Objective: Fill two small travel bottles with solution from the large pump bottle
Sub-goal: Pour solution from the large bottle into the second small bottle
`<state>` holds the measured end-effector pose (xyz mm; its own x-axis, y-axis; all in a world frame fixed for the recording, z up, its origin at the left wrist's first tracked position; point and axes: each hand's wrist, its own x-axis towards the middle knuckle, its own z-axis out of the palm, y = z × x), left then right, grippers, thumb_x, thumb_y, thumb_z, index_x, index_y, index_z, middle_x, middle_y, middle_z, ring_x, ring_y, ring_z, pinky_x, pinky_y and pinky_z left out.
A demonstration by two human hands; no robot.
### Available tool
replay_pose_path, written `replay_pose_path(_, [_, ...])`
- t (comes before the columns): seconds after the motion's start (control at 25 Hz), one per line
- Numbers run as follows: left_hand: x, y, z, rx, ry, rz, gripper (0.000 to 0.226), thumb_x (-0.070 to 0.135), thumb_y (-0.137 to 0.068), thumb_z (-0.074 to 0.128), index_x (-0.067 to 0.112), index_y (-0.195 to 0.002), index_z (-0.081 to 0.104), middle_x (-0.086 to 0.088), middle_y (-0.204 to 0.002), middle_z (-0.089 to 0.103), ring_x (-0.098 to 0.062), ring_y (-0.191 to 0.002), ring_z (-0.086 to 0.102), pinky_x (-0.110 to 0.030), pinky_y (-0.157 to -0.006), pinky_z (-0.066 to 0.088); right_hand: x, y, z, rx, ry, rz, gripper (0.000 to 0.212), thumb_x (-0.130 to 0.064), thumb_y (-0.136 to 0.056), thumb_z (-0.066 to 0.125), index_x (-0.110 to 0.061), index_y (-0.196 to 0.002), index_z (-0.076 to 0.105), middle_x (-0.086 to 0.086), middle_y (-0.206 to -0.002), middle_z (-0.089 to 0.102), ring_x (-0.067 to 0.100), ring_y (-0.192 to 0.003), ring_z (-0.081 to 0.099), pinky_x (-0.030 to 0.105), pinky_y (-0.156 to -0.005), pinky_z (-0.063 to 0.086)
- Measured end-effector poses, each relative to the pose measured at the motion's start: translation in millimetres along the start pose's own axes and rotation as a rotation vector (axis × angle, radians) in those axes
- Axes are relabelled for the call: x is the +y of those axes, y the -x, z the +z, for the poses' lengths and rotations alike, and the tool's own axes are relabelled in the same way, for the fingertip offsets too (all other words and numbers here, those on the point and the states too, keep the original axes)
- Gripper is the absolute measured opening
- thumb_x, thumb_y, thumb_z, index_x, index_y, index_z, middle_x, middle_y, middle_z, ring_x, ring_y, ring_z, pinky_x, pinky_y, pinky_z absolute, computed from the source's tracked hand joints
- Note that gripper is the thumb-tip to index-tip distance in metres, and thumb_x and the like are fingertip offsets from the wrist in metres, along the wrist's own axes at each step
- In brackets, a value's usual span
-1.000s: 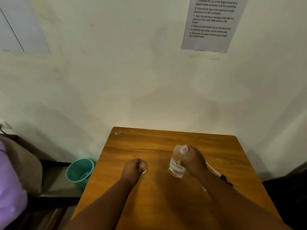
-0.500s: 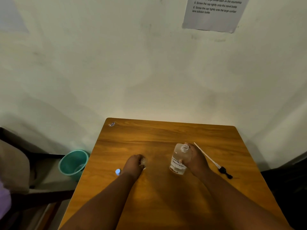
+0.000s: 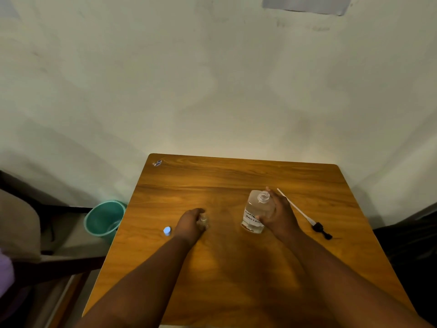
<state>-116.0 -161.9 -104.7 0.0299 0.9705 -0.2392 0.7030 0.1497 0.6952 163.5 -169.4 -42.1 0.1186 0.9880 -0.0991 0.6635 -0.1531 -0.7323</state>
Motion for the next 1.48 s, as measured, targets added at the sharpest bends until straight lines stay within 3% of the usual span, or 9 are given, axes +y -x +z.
replay_pose_path(0.12, [-0.1, 7.8, -8.2, 0.008, -0.023, -0.001, 0.074, 0.035, -0.076, 0.086, 0.024, -0.142, 0.053, -0.001, -0.132, 0.058, -0.018, -0.123, 0.057, -0.030, -0.101, 0.046, 3.4, 6.5, -15.0, 0.007, -0.025, -0.007, 0.112, -0.026, -0.068, 0.091, -0.029, -0.156, 0.021, 0.008, -0.154, 0.037, 0.028, -0.140, 0.037, 0.045, -0.107, 0.044])
replay_pose_path(0.36, [-17.5, 31.5, -41.9, 0.263, 0.007, -0.020, 0.040, 0.045, -0.095, 0.063, 0.025, -0.129, 0.063, -0.005, -0.129, 0.062, -0.024, -0.121, 0.056, -0.039, -0.098, 0.048, 49.5, 40.4, -61.7, 0.216, -0.206, 0.129, 0.090, -0.066, -0.069, 0.074, -0.036, -0.147, 0.040, 0.008, -0.147, 0.044, 0.027, -0.132, 0.046, 0.046, -0.095, 0.050])
replay_pose_path(0.52, [11.7, 32.4, -32.0, 0.229, -0.175, 0.157, 0.047, 0.046, -0.091, 0.067, 0.031, -0.134, 0.057, -0.003, -0.134, 0.056, -0.025, -0.126, 0.050, -0.036, -0.098, 0.044, 81.8, 56.9, -54.3, 0.249, -0.278, 0.235, 0.086, -0.070, -0.069, 0.067, -0.030, -0.142, 0.047, 0.005, -0.135, 0.051, 0.027, -0.124, 0.052, 0.043, -0.090, 0.052])
replay_pose_path(0.64, [72.3, 15.2, -2.8, 0.132, -0.115, 0.293, 0.083, 0.046, -0.081, 0.079, 0.033, -0.151, 0.037, 0.000, -0.152, 0.045, -0.021, -0.140, 0.040, -0.037, -0.110, 0.040, 97.2, 56.9, -38.7, 0.205, -0.218, 0.324, 0.081, -0.051, -0.074, 0.078, -0.030, -0.144, 0.043, -0.001, -0.130, 0.050, 0.022, -0.117, 0.052, 0.043, -0.086, 0.053])
replay_pose_path(0.8, [126.4, -13.8, 30.5, -0.177, 0.121, 0.263, 0.126, 0.030, -0.070, 0.092, 0.035, -0.161, 0.004, -0.004, -0.164, 0.032, -0.023, -0.149, 0.032, -0.047, -0.118, 0.036, 115.3, 46.2, -22.0, 0.140, -0.171, 0.360, 0.065, -0.027, -0.081, 0.080, -0.031, -0.138, 0.051, -0.005, -0.131, 0.051, 0.018, -0.116, 0.056, 0.041, -0.090, 0.055])
replay_pose_path(0.96, [131.0, -32.7, 46.0, -0.230, 0.081, 0.297, 0.103, 0.020, -0.071, 0.090, 0.030, -0.155, 0.031, -0.005, -0.150, 0.051, -0.026, -0.137, 0.049, -0.041, -0.111, 0.044, 122.6, 36.0, -20.9, 0.146, -0.146, 0.377, 0.031, -0.017, -0.090, 0.068, -0.021, -0.121, 0.067, 0.003, -0.121, 0.065, 0.018, -0.102, 0.063, 0.041, -0.086, 0.057])
replay_pose_path(1.08, [129.1, -38.2, 47.7, -0.173, 0.125, 0.314, 0.090, 0.021, -0.063, 0.095, 0.025, -0.141, 0.049, 0.000, -0.132, 0.063, -0.023, -0.121, 0.061, -0.042, -0.101, 0.053, 126.5, 33.0, -23.8, 0.146, -0.153, 0.352, 0.025, -0.016, -0.092, 0.066, -0.018, -0.116, 0.070, 0.003, -0.115, 0.069, 0.018, -0.099, 0.064, 0.041, -0.085, 0.056])
replay_pose_path(1.32, [155.9, -13.5, 21.2, -0.064, 0.232, 0.312, 0.083, 0.028, -0.063, 0.095, 0.026, -0.133, 0.052, 0.009, -0.121, 0.063, -0.014, -0.109, 0.061, -0.034, -0.090, 0.058, 97.8, 28.2, -43.6, 0.213, -0.292, 0.248, 0.026, -0.015, -0.090, 0.069, -0.013, -0.116, 0.070, 0.004, -0.113, 0.069, 0.021, -0.104, 0.065, 0.037, -0.085, 0.055])
replay_pose_path(1.48, [191.6, 5.0, -44.7, 0.072, 0.321, 0.360, 0.074, 0.028, -0.061, 0.095, 0.030, -0.121, 0.053, 0.007, -0.117, 0.065, -0.010, -0.103, 0.066, -0.034, -0.087, 0.059, 21.7, 18.5, -70.5, 0.261, -0.450, 0.085, 0.019, -0.023, -0.088, 0.069, -0.020, -0.107, 0.069, 0.006, -0.104, 0.070, 0.026, -0.094, 0.068, 0.036, -0.076, 0.058])
